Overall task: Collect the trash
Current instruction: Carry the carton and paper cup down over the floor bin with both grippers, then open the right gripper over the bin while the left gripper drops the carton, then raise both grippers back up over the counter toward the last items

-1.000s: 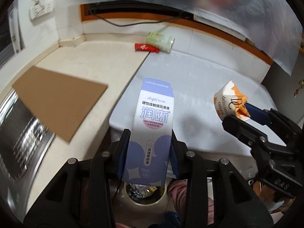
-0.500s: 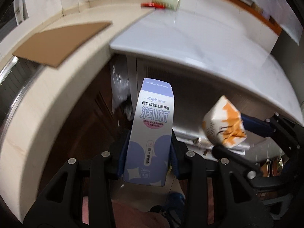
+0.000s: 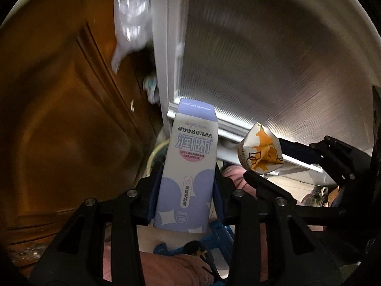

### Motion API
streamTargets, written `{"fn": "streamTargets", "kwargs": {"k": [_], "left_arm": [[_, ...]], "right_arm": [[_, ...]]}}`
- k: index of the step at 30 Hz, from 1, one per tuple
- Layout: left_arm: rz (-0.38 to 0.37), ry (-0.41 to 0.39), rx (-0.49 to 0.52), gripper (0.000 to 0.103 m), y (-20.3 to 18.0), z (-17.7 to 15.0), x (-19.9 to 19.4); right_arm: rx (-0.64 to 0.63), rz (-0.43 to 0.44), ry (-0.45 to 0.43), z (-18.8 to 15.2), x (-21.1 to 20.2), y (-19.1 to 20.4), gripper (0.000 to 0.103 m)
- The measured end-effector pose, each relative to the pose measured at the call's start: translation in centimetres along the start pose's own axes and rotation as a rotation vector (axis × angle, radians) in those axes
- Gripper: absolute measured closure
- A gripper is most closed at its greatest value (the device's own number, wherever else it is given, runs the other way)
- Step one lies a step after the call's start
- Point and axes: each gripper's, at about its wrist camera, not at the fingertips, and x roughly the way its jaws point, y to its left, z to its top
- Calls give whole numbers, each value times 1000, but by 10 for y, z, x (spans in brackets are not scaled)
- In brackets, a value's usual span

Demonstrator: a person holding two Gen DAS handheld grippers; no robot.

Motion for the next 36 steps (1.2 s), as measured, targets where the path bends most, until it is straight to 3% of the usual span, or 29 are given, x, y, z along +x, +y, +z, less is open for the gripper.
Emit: {"fn": "streamTargets", "kwargs": {"k": [9, 18, 20, 24, 36], "left_arm": [[-15, 105, -3, 68, 12, -2, 63], [-12, 153, -8, 67, 18, 4, 86], [-16, 167, -13, 64, 20, 4, 88], [-6, 165, -4, 28, 18, 5, 87], [-9, 142, 26, 26, 9, 7, 64]], "right_arm": [[36, 34, 136, -13, 76, -8, 50], [99, 94, 182, 5, 112, -17, 50], [101, 101, 188, 7, 116, -15, 48], [103, 102, 178, -1, 117, -8, 43], [120, 80, 161, -3, 94, -10, 43]]}}
